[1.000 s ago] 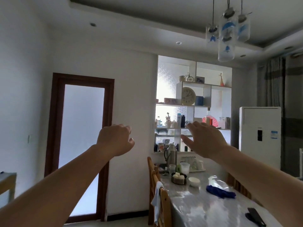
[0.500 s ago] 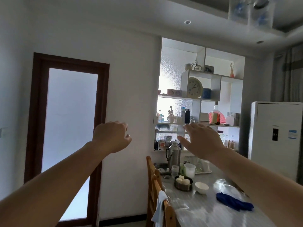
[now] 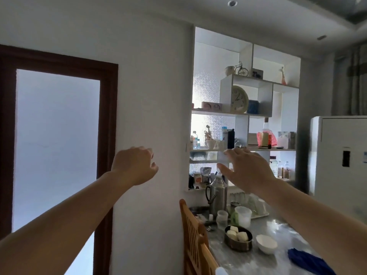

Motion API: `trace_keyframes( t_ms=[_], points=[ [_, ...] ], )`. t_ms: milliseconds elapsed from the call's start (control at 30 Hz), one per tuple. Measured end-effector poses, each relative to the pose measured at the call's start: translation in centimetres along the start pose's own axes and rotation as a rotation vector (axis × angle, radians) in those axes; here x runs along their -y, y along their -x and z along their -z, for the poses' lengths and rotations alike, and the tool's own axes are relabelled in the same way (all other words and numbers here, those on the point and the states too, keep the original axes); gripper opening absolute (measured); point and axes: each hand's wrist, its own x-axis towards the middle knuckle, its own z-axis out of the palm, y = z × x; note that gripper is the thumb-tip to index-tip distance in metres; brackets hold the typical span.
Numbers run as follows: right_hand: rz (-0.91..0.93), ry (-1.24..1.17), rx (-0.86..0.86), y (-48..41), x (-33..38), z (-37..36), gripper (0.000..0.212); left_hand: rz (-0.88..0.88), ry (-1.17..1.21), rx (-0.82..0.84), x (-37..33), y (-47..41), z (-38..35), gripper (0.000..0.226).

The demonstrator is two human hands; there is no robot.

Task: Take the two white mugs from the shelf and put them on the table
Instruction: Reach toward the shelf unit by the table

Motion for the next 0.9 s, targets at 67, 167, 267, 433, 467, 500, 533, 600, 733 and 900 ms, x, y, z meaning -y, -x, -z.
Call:
trace_keyframes(
  t_ms=[67,167,267,433,467,500,533,600,733,900],
  points=[
    [-0.008,0.006,0.009,-1.9,0.0,-2.1,0.054,-0.023,0.002,0.005,0.6,-1.5,-2.5,0.033],
    [-0.019,0.019,0.019,-4.9,0.0,-5.4,0.054,-0.053,0.007,0.008,1.3,-3.9,-6.1,0.033],
    [-0.027,0.035,0.015,-8.1,-0.3,-8.7,0.055,-0.075,0.01,0.008,2.1,-6.5,-9.7,0.034],
    [-0.025,0.064,0.001,-14.1,-1.8,-14.4,0.054,-0.089,-0.016,-0.002,3.0,-12.5,-16.3,0.035],
    [-0.027,0.068,0.005,-15.4,-2.3,-15.6,0.054,-0.092,-0.014,0.004,3.0,-14.0,-17.7,0.035],
    [-0.031,0.072,0.01,-16.8,-2.8,-16.7,0.054,-0.1,-0.013,0.009,3.0,-15.6,-19.1,0.035],
    [-0.032,0.077,0.01,-18.2,-3.4,-17.7,0.054,-0.108,-0.013,0.009,2.9,-17.1,-20.4,0.035],
    [-0.033,0.093,0.008,-20.9,-4.5,-19.8,0.053,-0.121,-0.012,-0.001,2.9,-20.4,-23.0,0.035],
    [-0.055,0.113,-0.005,-25.4,-6.4,-23.3,0.054,-0.11,0.028,-0.04,3.1,-25.7,-27.9,0.034],
    [-0.077,0.158,0.031,-29.6,-8.3,-27.9,0.055,-0.108,0.089,-0.021,2.9,-30.5,-34.3,0.033]
  ],
)
